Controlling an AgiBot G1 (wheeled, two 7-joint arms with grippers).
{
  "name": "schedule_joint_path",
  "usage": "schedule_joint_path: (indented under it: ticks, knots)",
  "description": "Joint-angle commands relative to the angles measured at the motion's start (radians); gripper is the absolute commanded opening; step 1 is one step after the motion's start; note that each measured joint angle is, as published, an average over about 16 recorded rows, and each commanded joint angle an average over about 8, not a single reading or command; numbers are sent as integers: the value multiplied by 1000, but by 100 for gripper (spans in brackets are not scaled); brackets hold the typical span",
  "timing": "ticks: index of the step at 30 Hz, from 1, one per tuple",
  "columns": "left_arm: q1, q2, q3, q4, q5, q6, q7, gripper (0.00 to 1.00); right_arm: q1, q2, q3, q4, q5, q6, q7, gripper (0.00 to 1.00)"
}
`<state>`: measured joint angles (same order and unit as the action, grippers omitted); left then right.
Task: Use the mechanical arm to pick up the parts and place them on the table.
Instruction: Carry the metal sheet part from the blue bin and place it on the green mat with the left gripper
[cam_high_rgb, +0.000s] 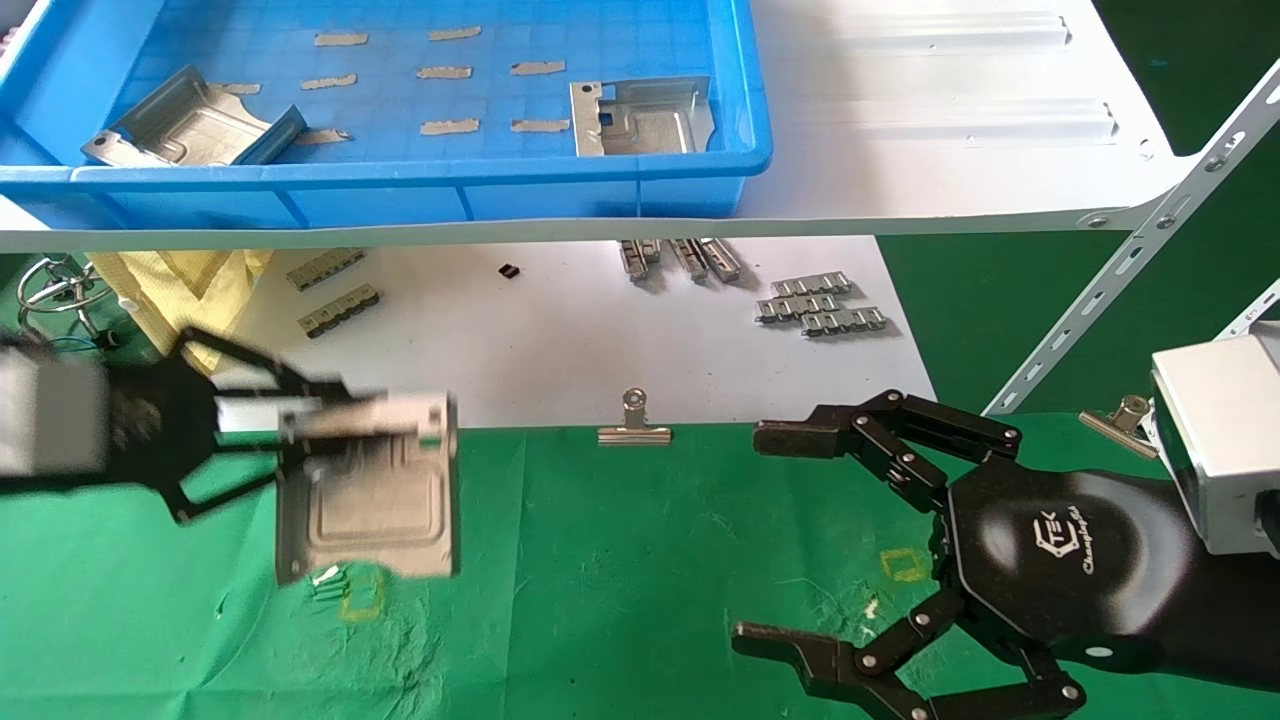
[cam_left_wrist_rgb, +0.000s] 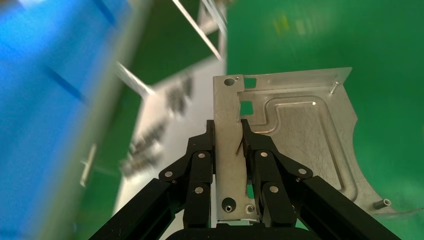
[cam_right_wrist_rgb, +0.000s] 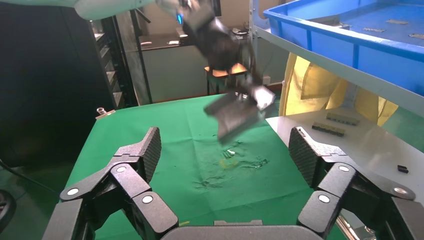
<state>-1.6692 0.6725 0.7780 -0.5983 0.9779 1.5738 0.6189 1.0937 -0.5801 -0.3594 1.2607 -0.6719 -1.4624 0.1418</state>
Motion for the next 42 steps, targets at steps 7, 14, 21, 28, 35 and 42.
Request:
schedule_joint_path:
  ticks: [7,14,21,28,35,42]
  knots:
    - [13,83,97,182,133,-31,181,0,0,0,0,0,0,0,0,100]
    - [-8,147,132,320,188,-30,245,16,0,0,0,0,0,0,0,100]
    - [-26,194,150,419,217,-61,277,99,0,0,0,0,0,0,0,100]
    - [-46,222,160,470,234,-66,308,100,0,0,0,0,0,0,0,100]
    - [-73,233,139,551,198,-6,186,100,0,0,0,0,0,0,0,100]
    - [-8,225,59,590,80,24,-31,100,0,0,0,0,0,0,0,100]
